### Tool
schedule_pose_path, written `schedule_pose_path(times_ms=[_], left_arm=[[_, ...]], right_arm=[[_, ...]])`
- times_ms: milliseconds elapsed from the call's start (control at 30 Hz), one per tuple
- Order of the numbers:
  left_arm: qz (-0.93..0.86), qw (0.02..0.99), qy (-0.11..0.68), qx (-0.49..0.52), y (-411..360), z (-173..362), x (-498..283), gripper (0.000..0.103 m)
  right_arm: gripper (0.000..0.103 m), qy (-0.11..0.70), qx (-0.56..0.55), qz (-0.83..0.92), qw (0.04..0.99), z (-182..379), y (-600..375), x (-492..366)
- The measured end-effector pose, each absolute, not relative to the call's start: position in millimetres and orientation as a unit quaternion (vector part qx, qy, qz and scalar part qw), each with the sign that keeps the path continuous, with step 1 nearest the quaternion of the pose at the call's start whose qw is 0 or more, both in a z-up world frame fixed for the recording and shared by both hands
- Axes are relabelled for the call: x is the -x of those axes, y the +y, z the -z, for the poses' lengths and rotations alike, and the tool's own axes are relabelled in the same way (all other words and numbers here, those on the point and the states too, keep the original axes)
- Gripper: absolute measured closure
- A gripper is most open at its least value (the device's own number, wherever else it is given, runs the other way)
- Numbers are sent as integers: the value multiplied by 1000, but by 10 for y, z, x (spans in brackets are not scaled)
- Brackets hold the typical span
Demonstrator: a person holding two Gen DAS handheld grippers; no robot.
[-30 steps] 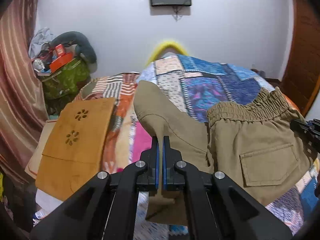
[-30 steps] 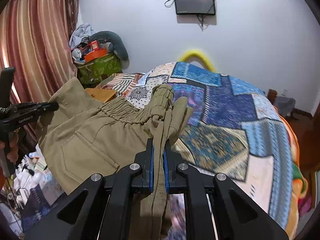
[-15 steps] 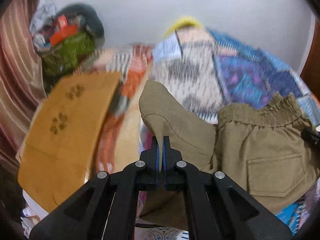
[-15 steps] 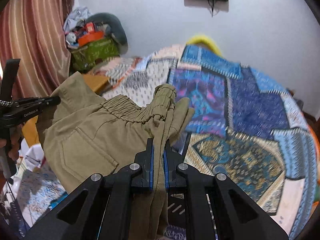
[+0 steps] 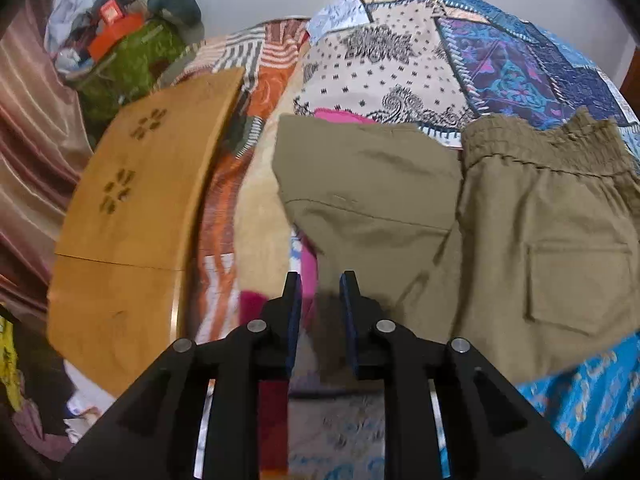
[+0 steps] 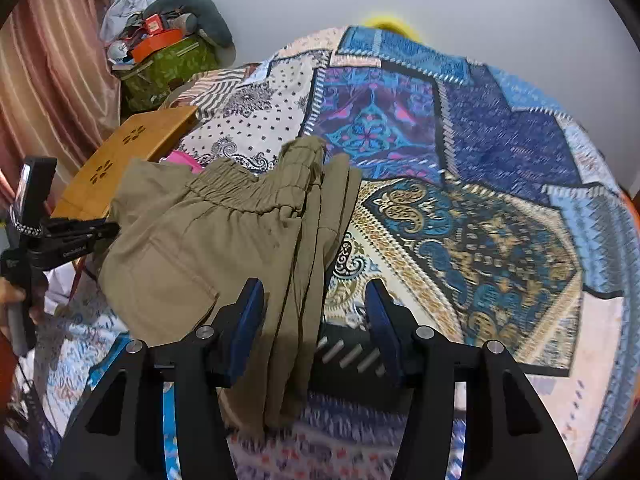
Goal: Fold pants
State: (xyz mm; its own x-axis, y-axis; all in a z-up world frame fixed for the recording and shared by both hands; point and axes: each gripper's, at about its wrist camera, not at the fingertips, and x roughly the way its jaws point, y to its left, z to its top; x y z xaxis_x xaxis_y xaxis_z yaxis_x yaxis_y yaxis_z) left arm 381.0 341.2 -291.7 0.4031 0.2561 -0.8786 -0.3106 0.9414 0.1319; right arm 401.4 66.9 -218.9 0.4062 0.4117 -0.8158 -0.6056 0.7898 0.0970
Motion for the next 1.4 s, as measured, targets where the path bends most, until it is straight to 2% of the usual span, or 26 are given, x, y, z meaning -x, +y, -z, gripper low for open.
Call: schedule_pose_path(times_ms=[267, 533, 733, 900, 1100, 1200, 1267, 1300, 1367, 1400], left_arm=[[-153, 878, 452, 41, 3078, 1951, -3257, 83], [-119, 931, 344, 20, 2485, 773, -2393, 83], [-107, 961, 255, 12, 2032, 139, -1660, 83], [-104, 976, 193, 5, 1699, -139, -1101, 83], [-103, 984, 146, 17, 1451, -227, -620, 82], [-103, 986, 129, 17, 1360, -203, -452, 68], [-100, 988, 117, 17, 1307, -185, -353, 49], [-99, 988, 113, 18, 1289, -175, -315, 46], [-99, 989, 106, 17, 1262, -164, -252, 37], [-102, 989, 104, 14, 1249, -152, -240, 34]], right_arm=[[54, 393, 109, -327, 852, 1525, 529, -3535], [54, 309, 77, -359, 877, 636, 263, -2903], [54, 228, 67, -374, 896, 66, 12, -2282], [54, 165, 52, -388, 905, -243, -199, -1747], [54, 111, 38, -392, 912, -358, -357, -1266], [54, 98, 29, -393, 914, -342, -396, -1113], [53, 94, 23, -389, 916, -311, -401, -1060], [50, 94, 20, -388, 917, -297, -405, -1044], [29, 92, 12, -382, 919, -253, -421, -1010], [27, 89, 9, -379, 921, -237, -426, -992]])
